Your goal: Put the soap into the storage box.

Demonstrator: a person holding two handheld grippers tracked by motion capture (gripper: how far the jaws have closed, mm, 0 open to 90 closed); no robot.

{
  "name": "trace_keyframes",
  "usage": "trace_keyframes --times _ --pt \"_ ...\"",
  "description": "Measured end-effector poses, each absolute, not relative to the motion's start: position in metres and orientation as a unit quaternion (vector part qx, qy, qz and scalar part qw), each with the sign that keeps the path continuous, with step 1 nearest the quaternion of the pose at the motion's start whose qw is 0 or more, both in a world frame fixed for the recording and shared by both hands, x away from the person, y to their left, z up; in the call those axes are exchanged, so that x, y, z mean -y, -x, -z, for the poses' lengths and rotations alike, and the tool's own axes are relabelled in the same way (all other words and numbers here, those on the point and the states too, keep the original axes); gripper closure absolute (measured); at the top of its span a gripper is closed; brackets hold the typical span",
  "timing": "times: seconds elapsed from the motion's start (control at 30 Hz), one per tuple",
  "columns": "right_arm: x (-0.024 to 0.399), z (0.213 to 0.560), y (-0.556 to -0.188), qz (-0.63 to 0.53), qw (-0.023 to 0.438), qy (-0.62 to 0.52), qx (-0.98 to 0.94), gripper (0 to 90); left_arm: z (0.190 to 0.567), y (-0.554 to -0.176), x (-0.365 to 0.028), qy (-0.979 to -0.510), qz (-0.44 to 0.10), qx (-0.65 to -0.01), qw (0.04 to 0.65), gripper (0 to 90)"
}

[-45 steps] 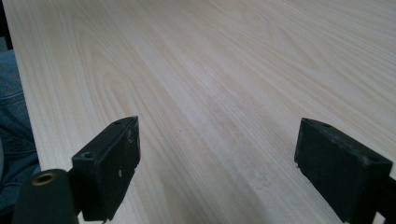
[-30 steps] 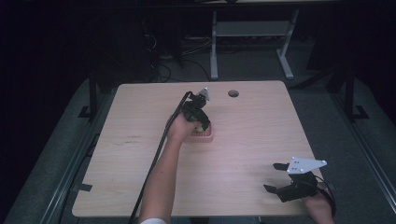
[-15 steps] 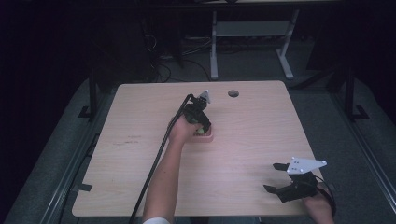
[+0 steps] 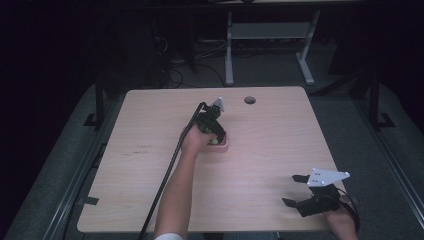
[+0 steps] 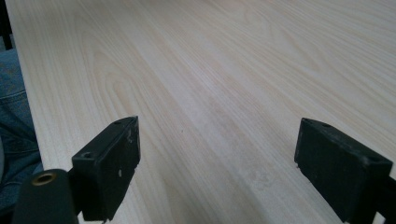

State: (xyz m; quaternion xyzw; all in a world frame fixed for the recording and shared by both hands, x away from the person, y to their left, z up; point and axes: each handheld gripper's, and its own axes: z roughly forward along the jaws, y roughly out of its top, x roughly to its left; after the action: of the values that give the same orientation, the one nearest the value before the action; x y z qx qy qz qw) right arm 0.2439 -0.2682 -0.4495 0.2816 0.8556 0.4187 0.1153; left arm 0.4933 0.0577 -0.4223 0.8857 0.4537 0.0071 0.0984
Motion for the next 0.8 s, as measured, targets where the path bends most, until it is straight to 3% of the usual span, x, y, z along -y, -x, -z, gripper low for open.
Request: trace_keyframes --times 0.8 --pt "0.2669 0.4505 -0.2442 -0.417 0.115 -0.279 -0.857 13.8 0.4177 -0.4896 -0.0615 -0.885 -0.008 -0.454 0.104 25.8"
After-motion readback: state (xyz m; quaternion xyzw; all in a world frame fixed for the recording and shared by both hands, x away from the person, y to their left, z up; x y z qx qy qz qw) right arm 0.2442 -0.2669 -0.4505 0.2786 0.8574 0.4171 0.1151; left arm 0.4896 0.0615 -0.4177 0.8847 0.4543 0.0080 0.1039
